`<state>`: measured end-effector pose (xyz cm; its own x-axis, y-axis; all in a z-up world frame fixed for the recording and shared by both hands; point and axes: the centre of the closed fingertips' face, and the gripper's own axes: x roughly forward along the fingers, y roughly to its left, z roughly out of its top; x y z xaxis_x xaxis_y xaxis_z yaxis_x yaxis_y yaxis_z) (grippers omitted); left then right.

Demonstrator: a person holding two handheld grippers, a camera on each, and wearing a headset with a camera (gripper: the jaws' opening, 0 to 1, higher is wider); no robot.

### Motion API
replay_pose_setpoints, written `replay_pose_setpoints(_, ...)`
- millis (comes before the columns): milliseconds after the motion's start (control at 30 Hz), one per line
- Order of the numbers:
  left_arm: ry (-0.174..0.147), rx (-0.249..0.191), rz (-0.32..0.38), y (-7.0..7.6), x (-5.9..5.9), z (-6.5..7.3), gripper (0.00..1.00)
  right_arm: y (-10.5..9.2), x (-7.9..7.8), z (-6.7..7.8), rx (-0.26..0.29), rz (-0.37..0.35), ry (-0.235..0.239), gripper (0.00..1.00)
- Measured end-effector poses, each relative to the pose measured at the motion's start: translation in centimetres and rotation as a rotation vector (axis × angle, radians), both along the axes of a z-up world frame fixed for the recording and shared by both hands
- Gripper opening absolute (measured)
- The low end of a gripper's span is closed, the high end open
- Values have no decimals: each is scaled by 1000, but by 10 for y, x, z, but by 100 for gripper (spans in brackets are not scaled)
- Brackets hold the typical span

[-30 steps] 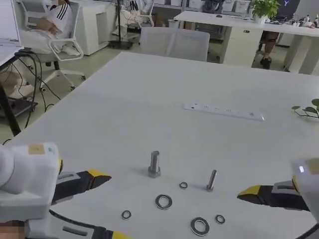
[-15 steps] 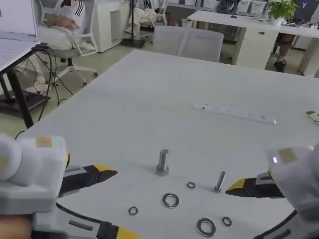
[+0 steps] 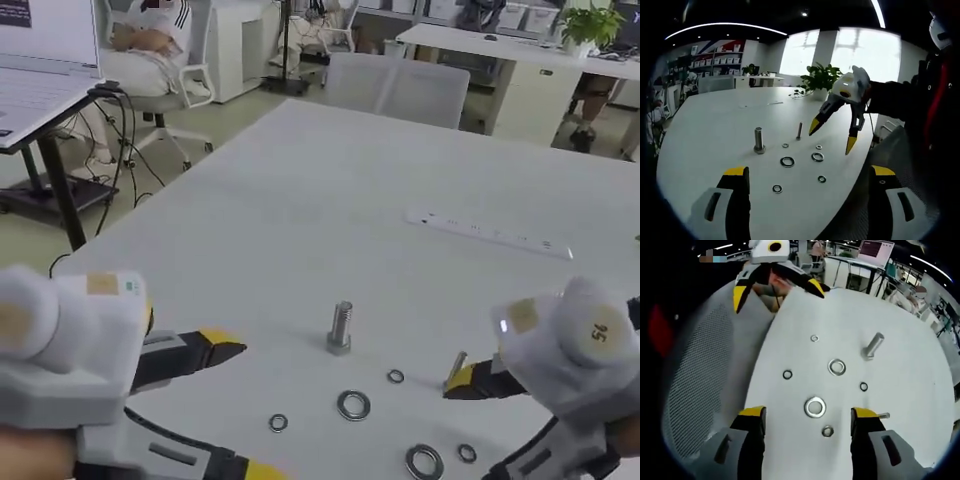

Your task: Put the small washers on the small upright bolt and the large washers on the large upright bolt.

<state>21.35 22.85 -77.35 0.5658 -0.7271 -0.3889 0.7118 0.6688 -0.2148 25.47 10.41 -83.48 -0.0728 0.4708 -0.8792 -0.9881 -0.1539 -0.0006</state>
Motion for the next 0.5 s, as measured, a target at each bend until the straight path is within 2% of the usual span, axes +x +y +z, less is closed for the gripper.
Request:
replay_pose_setpoints(67, 0, -1, 1, 0, 0, 0, 100, 0, -1, -3, -28, 15, 4, 68)
replay_pose_setpoints(267, 0, -1, 2, -1, 0, 0, 100, 3, 2, -10, -67, 34, 8, 61)
replay_pose_setpoints(367, 2, -1, 0, -1, 0, 0, 98, 1, 3, -14, -96, 40, 5, 54)
replay_pose_setpoints(500, -1, -4, 5, -2, 1, 1, 98, 0, 8, -18, -119, 35, -16, 48)
